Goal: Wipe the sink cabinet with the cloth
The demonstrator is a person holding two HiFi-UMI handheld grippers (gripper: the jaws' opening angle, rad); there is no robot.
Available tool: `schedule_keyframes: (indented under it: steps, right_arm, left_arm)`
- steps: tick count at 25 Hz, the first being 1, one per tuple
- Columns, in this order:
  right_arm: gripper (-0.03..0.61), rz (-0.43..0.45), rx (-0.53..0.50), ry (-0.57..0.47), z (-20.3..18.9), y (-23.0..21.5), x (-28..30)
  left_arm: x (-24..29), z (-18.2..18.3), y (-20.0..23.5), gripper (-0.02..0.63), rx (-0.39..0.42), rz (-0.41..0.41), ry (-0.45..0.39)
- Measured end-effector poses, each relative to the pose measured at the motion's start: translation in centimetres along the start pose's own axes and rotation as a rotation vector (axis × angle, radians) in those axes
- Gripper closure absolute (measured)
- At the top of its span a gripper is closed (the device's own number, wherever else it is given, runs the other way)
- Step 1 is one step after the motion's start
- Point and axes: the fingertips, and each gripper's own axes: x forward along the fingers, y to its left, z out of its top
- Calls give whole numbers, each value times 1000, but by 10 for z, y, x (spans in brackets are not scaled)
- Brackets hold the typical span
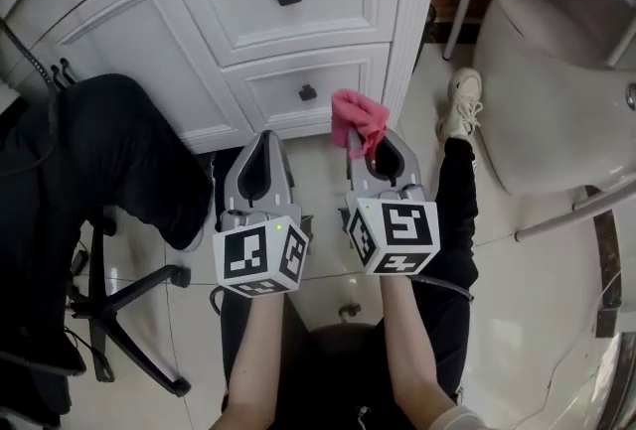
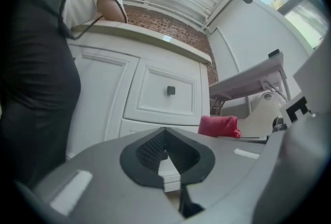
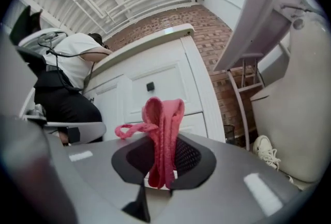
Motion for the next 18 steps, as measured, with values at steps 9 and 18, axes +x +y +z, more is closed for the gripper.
schedule_keyframes:
  steps: [9, 18]
  right_arm:
    - [515, 24, -36, 1, 40, 71, -63]
    - [515, 23, -59, -5, 60, 70, -86]
  left_arm:
    - [-75, 53, 0, 600, -40, -16, -49]
    - [-87, 73, -21, 600, -47, -52, -52]
